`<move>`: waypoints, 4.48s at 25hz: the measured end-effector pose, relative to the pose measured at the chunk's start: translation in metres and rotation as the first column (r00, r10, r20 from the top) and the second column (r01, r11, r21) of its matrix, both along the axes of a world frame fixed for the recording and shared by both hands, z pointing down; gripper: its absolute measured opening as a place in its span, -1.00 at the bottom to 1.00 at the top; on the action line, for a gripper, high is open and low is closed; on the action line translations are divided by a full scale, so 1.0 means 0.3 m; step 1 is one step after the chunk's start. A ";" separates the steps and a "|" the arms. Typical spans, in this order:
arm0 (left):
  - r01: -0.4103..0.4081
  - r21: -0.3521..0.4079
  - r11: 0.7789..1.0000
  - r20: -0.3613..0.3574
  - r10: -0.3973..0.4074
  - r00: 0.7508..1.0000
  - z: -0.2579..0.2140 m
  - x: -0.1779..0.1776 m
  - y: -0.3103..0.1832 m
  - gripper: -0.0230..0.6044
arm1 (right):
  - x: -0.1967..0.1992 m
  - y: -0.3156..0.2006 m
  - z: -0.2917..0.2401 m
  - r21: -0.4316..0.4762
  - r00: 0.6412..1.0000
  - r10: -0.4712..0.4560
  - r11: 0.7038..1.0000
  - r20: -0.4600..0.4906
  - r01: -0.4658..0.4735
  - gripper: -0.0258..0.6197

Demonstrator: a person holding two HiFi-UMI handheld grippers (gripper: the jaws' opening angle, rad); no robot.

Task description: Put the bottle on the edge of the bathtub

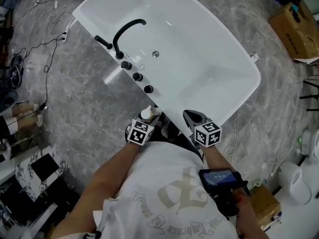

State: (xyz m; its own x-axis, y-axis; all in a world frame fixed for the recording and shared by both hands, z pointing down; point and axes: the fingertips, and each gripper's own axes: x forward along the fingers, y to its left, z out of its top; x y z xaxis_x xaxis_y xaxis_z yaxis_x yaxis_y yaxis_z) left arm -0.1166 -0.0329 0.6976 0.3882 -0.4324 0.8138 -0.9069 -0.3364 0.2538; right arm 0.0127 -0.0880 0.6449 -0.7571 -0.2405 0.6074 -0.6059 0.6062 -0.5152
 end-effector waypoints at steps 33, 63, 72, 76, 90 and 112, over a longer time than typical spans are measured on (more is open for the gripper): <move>-0.311 0.040 0.950 0.173 0.300 0.938 0.174 -0.007 -0.204 -0.22 | 0.024 -0.004 0.084 -0.042 0.982 0.187 0.981 -0.032 -0.189 -0.90; -0.369 0.039 0.929 0.222 0.352 0.909 0.215 -0.017 -0.226 -0.09 | 0.024 0.002 0.107 -0.042 0.980 0.196 0.979 -0.038 -0.198 -0.90; -0.335 0.040 0.941 0.187 0.322 0.928 0.195 -0.046 -0.170 0.09 | 0.006 0.050 0.094 -0.033 0.980 0.195 0.980 -0.036 -0.196 -0.90; -0.321 0.048 0.946 0.180 0.308 0.934 0.189 -0.059 -0.151 0.11 | -0.001 0.070 0.099 -0.026 0.983 0.181 0.983 -0.034 -0.182 -0.90; -0.217 0.076 0.973 0.167 0.202 0.965 0.097 -0.083 -0.025 0.11 | 0.016 0.148 0.070 0.004 0.996 0.094 0.996 0.000 -0.094 -0.90; 0.098 0.218 0.971 -0.007 -0.099 0.995 -0.191 -0.042 0.157 -0.57 | 0.069 0.239 -0.029 0.054 0.999 -0.025 0.998 0.020 0.024 -0.90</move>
State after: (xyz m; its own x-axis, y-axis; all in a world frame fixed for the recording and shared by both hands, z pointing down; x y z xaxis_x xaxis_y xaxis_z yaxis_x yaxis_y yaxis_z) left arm -0.1293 0.0141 0.6402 0.3320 -0.6352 0.6974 -0.9391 -0.2922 0.1809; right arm 0.0333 -0.0162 0.6361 -0.7756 -0.2531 0.5782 -0.5797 0.6479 -0.4941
